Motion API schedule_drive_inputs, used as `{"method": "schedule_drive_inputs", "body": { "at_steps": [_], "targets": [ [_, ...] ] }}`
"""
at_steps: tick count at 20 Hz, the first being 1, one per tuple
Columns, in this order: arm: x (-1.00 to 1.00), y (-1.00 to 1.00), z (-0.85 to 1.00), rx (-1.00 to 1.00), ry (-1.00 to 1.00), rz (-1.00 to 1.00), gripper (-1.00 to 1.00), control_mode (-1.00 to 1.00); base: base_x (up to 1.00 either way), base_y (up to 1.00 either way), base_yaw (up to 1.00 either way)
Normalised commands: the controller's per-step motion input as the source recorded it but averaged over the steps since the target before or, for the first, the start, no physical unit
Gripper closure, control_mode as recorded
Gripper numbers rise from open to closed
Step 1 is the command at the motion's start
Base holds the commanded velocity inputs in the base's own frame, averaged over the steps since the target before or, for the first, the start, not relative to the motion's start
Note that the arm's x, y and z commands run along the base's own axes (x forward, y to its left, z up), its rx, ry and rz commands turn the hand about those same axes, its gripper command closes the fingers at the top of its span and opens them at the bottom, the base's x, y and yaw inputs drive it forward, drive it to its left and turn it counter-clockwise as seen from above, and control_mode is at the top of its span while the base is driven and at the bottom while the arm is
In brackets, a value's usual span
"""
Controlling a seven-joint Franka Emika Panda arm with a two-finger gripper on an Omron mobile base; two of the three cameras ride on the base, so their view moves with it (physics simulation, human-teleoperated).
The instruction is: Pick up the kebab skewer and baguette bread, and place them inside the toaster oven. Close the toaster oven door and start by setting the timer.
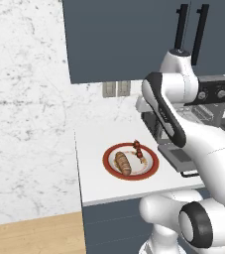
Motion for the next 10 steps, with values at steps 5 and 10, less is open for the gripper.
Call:
{"method": "schedule_drive_inputs", "body": {
  "at_steps": [5,10],
  "targets": [
    [-0.09,-0.12,-0.11,-0.01,0.0,0.0,-1.0,-1.0,0.0,0.0,0.0],
    [-0.59,-0.74,-0.21,0.1,-0.06,0.05,-1.0,-1.0,0.0,0.0,0.0]
  ]
}}
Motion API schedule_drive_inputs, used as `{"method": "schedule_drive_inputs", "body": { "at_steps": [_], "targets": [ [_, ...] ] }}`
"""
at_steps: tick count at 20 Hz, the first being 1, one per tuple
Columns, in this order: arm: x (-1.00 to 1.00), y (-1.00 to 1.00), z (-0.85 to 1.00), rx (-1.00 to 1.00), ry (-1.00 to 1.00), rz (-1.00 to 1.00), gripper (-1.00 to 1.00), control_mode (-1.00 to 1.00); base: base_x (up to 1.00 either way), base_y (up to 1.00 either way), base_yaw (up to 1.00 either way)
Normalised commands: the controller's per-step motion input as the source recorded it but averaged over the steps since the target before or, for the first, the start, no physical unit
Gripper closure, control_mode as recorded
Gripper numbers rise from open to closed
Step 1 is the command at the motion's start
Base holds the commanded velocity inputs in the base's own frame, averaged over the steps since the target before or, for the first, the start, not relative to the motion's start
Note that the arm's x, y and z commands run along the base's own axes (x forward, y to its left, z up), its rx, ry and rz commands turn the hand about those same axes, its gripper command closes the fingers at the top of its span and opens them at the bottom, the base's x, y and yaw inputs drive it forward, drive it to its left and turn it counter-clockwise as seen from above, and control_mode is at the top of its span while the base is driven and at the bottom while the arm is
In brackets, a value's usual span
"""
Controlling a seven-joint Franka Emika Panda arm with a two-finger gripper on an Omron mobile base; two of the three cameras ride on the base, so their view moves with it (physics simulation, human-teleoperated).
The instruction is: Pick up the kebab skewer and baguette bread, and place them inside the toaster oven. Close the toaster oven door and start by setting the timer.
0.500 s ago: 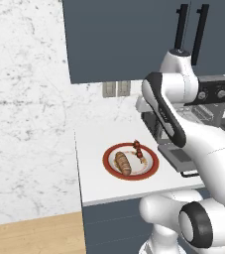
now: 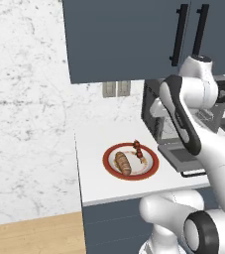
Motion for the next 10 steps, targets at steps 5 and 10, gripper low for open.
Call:
{"method": "schedule_drive_inputs", "body": {
  "at_steps": [5,10],
  "targets": [
    [-0.59,-1.0,-0.25,0.18,-0.15,0.07,-1.0,-1.0,0.0,0.0,0.0],
    [-0.15,-0.99,-0.31,0.06,-0.42,0.15,-1.0,-1.0,0.0,0.0,0.0]
  ]
}}
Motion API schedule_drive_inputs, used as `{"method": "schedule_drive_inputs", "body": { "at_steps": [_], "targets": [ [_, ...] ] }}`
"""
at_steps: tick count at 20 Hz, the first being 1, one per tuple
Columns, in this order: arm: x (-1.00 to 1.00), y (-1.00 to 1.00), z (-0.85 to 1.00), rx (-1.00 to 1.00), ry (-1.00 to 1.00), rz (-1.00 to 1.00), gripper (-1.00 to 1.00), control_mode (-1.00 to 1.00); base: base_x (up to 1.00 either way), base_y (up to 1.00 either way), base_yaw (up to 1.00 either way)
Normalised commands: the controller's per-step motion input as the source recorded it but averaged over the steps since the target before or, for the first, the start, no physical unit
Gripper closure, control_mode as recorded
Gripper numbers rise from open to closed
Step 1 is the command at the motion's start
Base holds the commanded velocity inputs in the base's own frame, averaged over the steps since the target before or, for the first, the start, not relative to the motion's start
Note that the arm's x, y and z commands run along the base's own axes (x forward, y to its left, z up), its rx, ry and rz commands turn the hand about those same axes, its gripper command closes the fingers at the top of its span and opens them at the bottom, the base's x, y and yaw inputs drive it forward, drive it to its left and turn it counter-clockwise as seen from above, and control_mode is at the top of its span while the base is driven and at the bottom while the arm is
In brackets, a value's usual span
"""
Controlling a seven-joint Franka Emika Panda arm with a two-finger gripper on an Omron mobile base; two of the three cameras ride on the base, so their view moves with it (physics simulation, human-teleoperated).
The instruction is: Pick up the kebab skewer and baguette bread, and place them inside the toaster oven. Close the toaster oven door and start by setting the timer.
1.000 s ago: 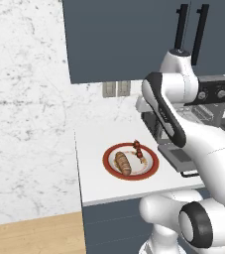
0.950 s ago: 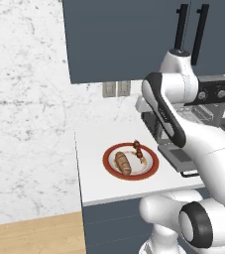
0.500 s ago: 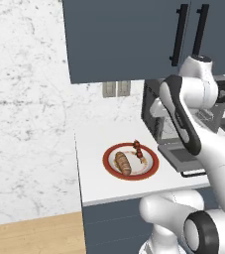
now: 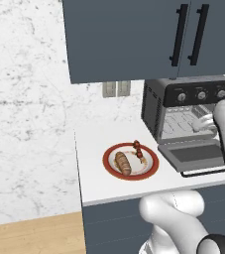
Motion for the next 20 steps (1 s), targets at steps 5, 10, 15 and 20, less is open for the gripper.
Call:
{"method": "schedule_drive_inputs", "body": {
  "at_steps": [5,10,15,20],
  "targets": [
    [0.04,-0.84,-0.38,0.06,-0.58,0.08,-1.0,-1.0,0.0,0.0,0.0],
    [0.18,-0.61,-0.47,0.04,-0.52,0.02,-1.0,-1.0,0.0,0.0,0.0],
    [0.61,-0.44,-0.15,0.05,-0.29,0.0,-1.0,-1.0,0.0,0.0,0.0],
    [0.74,-0.19,0.0,0.07,-0.04,-0.03,-1.0,-1.0,0.0,0.0,0.0]
  ]
}}
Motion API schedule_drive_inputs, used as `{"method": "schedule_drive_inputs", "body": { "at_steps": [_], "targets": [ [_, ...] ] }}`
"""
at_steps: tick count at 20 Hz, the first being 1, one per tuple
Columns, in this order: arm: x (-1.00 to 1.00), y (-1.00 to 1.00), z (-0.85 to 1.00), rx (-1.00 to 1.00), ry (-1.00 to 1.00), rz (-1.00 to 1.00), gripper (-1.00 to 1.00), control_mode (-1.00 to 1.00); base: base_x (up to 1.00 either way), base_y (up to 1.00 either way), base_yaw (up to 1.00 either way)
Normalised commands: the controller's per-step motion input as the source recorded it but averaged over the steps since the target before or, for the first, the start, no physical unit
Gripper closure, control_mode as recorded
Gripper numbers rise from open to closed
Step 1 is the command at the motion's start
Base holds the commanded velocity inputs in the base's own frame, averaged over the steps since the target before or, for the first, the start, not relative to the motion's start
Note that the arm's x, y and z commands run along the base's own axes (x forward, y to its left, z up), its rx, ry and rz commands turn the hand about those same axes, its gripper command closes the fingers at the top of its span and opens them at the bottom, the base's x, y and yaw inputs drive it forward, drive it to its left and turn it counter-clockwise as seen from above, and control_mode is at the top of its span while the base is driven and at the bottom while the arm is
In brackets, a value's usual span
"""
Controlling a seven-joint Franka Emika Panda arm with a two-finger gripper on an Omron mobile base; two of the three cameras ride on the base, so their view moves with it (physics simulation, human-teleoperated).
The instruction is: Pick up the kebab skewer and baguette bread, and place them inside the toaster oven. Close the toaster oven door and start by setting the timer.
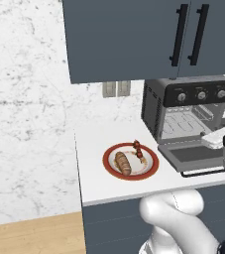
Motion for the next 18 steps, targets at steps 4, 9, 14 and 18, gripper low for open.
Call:
{"method": "schedule_drive_inputs", "body": {
  "at_steps": [4,9,14,18],
  "targets": [
    [0.61,-0.36,0.0,0.13,0.0,-0.02,-1.0,-1.0,0.0,0.0,0.0],
    [0.53,-0.29,-0.07,0.11,0.0,0.0,-1.0,-1.0,0.0,0.0,0.0],
    [0.55,0.0,-0.07,0.07,0.0,0.0,-1.0,-1.0,0.0,0.0,0.0],
    [0.39,0.0,-0.12,0.02,0.0,0.0,-1.0,-1.0,0.0,0.0,0.0]
  ]
}}
